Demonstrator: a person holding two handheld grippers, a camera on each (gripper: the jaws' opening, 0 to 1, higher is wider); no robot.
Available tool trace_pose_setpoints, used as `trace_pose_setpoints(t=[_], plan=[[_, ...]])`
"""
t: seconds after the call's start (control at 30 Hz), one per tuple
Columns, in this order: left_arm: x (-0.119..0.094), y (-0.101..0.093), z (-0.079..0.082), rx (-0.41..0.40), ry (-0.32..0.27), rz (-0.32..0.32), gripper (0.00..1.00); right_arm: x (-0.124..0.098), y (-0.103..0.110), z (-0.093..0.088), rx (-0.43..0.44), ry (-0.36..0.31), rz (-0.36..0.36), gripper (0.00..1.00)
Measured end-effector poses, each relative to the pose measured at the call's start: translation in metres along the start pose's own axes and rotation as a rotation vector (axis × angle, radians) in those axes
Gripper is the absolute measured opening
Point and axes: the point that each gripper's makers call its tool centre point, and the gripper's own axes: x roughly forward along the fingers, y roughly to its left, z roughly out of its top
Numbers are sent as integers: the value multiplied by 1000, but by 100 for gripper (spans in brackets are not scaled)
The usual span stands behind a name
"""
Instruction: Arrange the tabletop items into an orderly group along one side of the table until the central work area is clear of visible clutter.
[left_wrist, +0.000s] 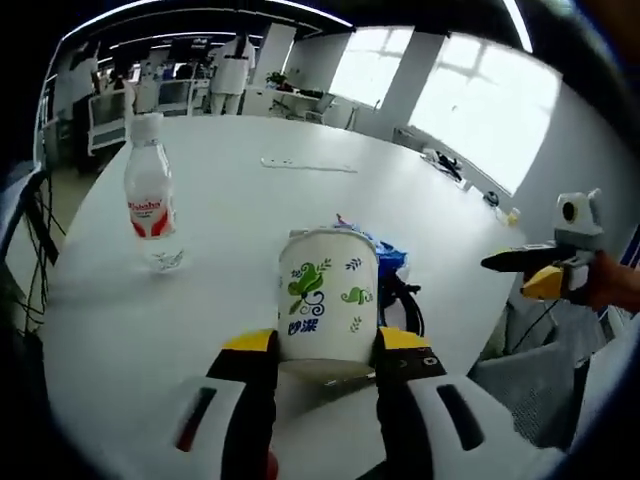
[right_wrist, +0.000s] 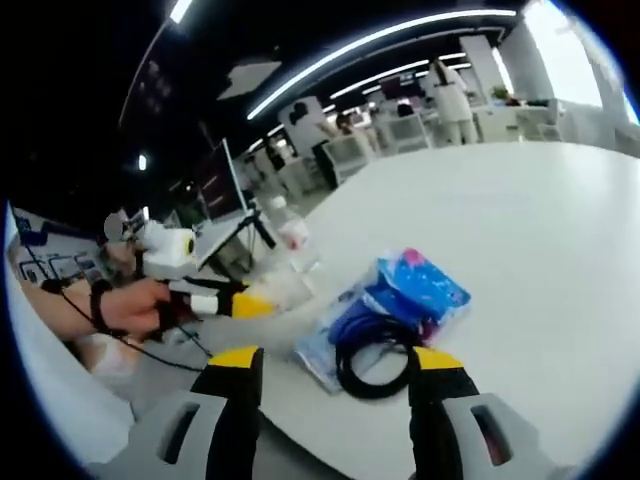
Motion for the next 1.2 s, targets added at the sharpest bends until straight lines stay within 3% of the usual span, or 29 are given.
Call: trace_pose_setpoints(t=[0.2, 0.53, 0.83, 0.97, 1.1, 1.2], plan=[[-4, -28, 9, 145, 10, -61, 37, 10, 21, 13, -29, 4, 70, 53], [-6, -56, 2, 262, 34, -135, 37, 17, 33, 25, 1, -29, 143, 43], [-9, -74, 2, 297, 24, -199, 37, 21, 39, 22, 53, -20, 209, 40], [-13, -81, 0, 326, 28, -242, 37, 18, 59, 21, 74, -18, 320, 40], [-16, -86, -1, 352, 34, -269, 37, 21, 62, 17, 61, 1, 333, 39], [-16, -86, -3, 364, 42, -274, 37, 21, 64, 20, 98, -16, 354, 35]])
